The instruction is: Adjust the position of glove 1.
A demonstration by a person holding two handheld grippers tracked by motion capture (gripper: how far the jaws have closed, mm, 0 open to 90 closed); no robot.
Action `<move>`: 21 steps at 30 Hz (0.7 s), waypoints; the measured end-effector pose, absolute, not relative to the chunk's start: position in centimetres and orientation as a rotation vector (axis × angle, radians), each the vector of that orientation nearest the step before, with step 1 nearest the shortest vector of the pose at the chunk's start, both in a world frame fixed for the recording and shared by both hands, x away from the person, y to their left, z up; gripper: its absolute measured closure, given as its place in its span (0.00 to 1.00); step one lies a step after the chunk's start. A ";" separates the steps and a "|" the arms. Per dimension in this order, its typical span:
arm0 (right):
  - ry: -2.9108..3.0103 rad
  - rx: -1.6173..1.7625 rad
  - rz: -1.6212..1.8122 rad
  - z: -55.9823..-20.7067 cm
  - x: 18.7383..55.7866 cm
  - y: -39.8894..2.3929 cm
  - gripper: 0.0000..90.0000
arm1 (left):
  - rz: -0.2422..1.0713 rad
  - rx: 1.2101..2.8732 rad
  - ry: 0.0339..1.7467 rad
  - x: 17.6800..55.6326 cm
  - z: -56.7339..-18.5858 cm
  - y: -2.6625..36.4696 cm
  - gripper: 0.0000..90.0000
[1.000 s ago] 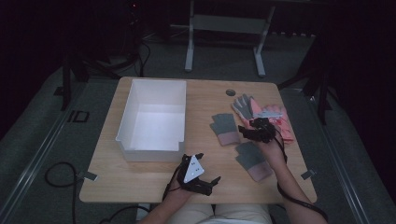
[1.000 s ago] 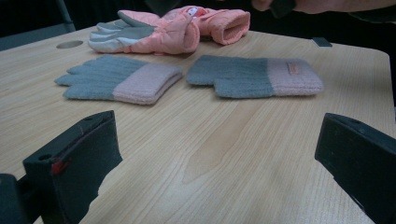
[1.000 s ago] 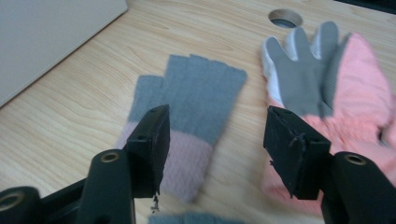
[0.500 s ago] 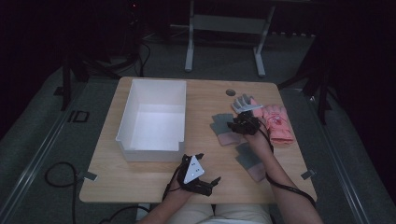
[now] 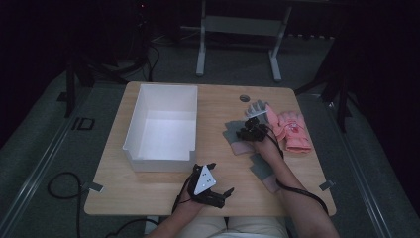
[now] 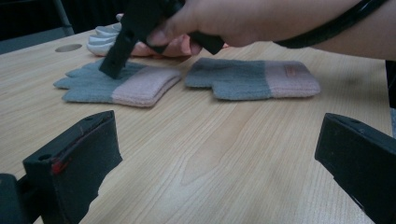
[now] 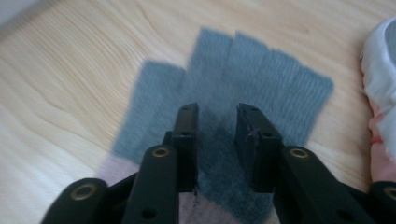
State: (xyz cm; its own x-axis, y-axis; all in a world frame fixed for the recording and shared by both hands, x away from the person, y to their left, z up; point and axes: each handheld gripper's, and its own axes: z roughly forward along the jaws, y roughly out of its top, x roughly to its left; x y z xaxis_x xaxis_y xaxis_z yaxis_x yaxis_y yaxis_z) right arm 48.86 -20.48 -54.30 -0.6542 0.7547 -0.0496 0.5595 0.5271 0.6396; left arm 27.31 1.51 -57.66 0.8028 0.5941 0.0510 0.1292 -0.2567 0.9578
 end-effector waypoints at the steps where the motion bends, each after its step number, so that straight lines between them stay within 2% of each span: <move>1: 2.453 1.085 0.842 -54.6 48.9 -20.4 0.79 | 0.485 1.802 0.556 27.3 -57.7 1.5 0.00; 6: 2.428 1.071 0.855 -54.9 48.6 -20.2 0.81 | 0.480 1.799 0.558 27.4 -57.7 1.6 0.00; 7: 2.420 1.098 0.850 -55.0 48.6 -20.1 0.93 | 0.483 1.802 0.557 27.3 -57.7 1.5 0.00; 8: 2.413 1.095 0.836 -54.9 48.5 -19.9 0.94 | 0.487 1.803 0.555 27.3 -57.7 1.5 0.00; 15: 2.361 1.181 0.906 -52.7 47.3 -19.0 0.96 | 0.482 1.798 0.564 27.4 -57.7 1.6 0.00; 16: 2.331 1.185 0.934 -51.2 46.3 -18.6 0.96 | 0.482 1.797 0.566 27.4 -57.7 1.6 0.00; 21: 2.248 1.233 1.002 -48.4 43.3 -17.9 0.96 | 0.495 1.795 0.561 27.2 -57.7 1.5 0.00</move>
